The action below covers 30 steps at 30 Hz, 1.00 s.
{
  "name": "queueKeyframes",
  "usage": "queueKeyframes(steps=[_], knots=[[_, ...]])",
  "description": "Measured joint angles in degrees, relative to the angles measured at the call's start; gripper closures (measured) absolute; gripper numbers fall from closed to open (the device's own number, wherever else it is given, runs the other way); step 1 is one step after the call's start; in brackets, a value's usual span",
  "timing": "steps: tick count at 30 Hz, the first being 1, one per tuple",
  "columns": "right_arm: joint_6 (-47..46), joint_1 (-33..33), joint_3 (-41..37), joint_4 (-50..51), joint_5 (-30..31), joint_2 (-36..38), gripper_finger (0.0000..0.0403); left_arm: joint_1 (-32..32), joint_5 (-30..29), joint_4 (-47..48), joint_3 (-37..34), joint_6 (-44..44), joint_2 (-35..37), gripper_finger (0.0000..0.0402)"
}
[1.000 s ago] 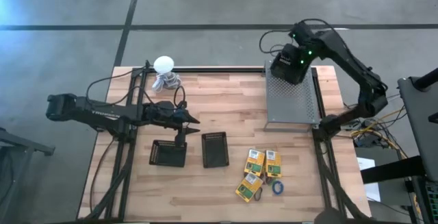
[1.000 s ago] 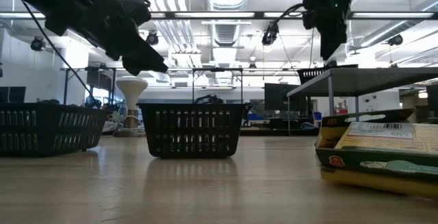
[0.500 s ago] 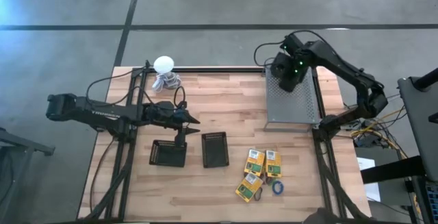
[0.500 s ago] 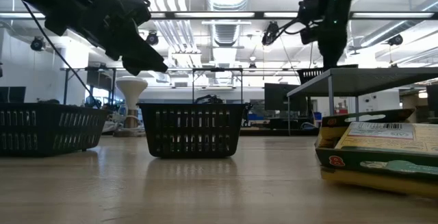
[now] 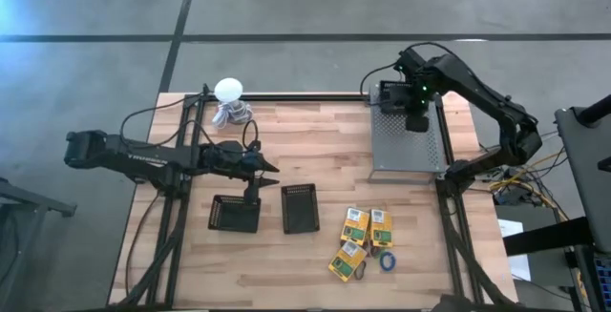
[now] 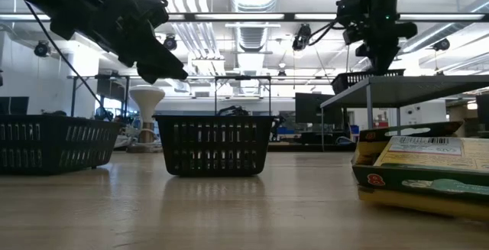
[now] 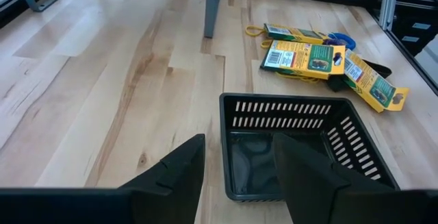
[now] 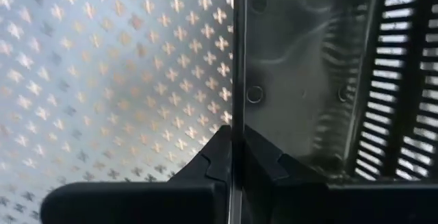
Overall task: Pick & Place Office Desk Supplies
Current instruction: Put the black bin on the shelf, then adjust the shelf
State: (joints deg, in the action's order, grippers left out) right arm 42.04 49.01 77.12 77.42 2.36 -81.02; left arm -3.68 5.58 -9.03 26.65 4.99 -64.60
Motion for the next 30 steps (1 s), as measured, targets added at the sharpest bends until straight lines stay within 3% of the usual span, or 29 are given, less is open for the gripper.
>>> queueKeyframes(steps=[9, 21, 26, 30], knots=[[1.04, 0.0, -1.44, -0.26, 7.16, -0.08, 0.0369, 0.0, 0.0, 0.02, 0.0, 0.0, 0.0, 0.0225], [-1.11, -1.13, 1.04, 0.34, 8.39, 0.66, 0.0248, 0.0, 0.0, 0.02, 0.0, 0.0, 0.0, 0.0225], [-8.65, -6.16, 4.86, 2.88, 8.37, 3.17, 0.0233, 0.0, 0.0, 0.04, 0.0, 0.0, 0.0, 0.0225], [-19.23, -16.21, 3.61, 3.43, 8.35, 6.54, 0.0239, 0.0, 0.0, 0.04, 0.0, 0.0, 0.0, 0.0225]])
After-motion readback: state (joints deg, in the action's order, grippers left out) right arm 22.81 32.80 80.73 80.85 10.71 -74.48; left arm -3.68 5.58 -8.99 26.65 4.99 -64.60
